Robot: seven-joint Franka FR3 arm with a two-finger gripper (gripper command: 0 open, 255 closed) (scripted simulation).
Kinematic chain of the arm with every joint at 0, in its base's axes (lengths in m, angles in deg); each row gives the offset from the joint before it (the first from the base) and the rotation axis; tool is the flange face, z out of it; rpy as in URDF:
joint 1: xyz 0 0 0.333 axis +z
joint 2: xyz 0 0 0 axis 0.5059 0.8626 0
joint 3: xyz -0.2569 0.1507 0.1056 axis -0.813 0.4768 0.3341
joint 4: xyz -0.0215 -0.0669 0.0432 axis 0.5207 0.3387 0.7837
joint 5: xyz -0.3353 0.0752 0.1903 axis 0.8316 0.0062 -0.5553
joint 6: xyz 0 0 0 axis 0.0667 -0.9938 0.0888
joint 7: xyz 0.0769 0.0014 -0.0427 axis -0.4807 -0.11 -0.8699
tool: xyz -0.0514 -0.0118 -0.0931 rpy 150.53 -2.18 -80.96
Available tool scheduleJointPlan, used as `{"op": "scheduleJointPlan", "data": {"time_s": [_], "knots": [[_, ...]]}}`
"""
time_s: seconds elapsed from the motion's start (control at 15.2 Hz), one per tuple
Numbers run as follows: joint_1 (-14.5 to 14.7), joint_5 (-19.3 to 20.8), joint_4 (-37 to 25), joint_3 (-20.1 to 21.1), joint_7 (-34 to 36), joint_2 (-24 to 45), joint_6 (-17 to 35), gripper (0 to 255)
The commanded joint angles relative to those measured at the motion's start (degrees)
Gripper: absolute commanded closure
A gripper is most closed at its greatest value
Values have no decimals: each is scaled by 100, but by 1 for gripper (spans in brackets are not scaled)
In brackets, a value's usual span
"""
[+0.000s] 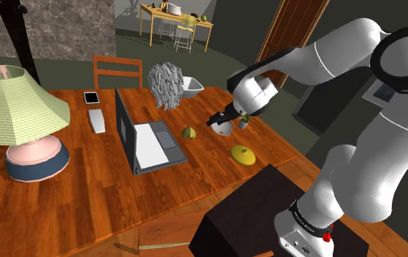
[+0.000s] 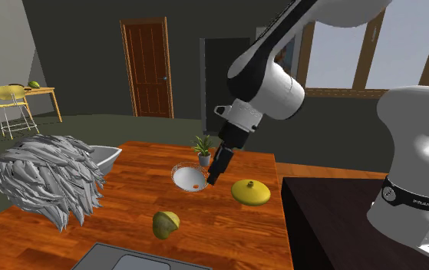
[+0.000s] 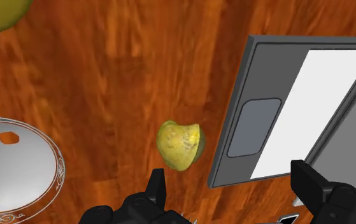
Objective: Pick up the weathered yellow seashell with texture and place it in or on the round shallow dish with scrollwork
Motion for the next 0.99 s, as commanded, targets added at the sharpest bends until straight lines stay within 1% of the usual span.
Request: {"op": "scheduleJointPlan", "data": {"time_s": [0.0, 0.07, 0.2, 0.33, 0.46, 0.66, 0.73, 0.92], "knots": [[-98, -1313, -413, 95, -1042, 552, -131, 0], [-182, -1764, -627, 142, -1407, 827, -233, 0], [-324, -2518, -1042, 201, -1993, 1353, -450, 0], [-447, -3120, -1446, 238, -2422, 1856, -669, 0], [-557, -3612, -1851, 264, -2730, 2341, -880, 0], [-718, -4201, -2478, 306, -3027, 3046, -1164, 0], [-755, -4314, -2624, 318, -3072, 3201, -1220, 0], [-762, -4400, -2881, 361, -3054, 3470, -1224, 0]]}}
